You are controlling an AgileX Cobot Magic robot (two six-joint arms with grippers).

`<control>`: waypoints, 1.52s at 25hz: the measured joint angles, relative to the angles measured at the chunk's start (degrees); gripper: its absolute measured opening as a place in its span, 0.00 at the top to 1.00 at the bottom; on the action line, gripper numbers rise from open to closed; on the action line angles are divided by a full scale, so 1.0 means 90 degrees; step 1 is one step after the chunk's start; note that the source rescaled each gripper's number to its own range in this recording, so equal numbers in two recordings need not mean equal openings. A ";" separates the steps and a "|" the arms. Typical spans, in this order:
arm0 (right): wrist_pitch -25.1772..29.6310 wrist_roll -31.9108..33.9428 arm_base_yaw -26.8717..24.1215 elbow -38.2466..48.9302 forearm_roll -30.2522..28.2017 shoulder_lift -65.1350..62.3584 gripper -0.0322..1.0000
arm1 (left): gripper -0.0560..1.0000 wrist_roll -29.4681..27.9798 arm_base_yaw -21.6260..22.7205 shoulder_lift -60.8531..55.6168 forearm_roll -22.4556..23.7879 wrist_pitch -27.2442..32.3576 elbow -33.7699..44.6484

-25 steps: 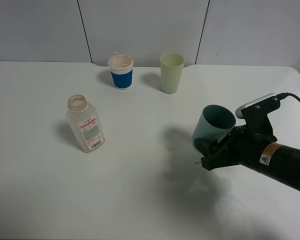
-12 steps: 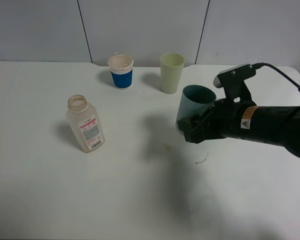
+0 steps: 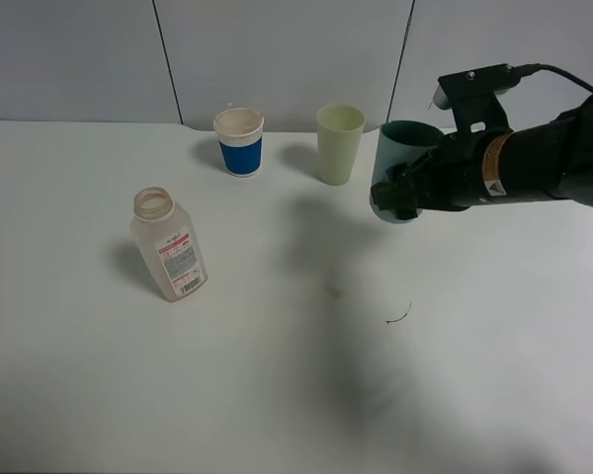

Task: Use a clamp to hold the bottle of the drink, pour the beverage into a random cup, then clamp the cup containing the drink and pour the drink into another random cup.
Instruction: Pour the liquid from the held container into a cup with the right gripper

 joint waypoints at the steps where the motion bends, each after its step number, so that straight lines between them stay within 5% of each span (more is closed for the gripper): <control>1: 0.0263 0.0667 -0.0008 -0.0070 -0.0598 -0.0007 0.94 | 0.00 0.0000 0.0000 0.0000 0.0000 0.0000 0.0000; 3: 0.0881 0.2058 -0.0014 -0.0157 -0.1956 -0.0020 0.94 | 0.00 0.0000 0.0000 0.0000 0.0000 0.0000 0.0000; 6: 0.1480 0.3212 -0.0014 -0.0164 -0.3064 -0.0020 0.94 | 0.00 0.0000 0.0000 0.0000 0.0000 0.0000 0.0000; 12: 0.2079 0.4019 -0.0188 -0.0171 -0.3786 -0.0020 0.94 | 0.00 0.0000 0.0000 0.0000 0.0000 0.0000 0.0000; 24: 0.2453 0.3956 -0.0315 -0.1444 -0.3974 0.0742 0.94 | 0.00 0.0000 0.0000 0.0000 0.0000 0.0000 0.0000; 38: 0.3437 0.2190 0.0020 -0.2917 -0.3848 0.2043 0.94 | 0.00 0.0000 0.0000 0.0000 0.0000 0.0000 0.0000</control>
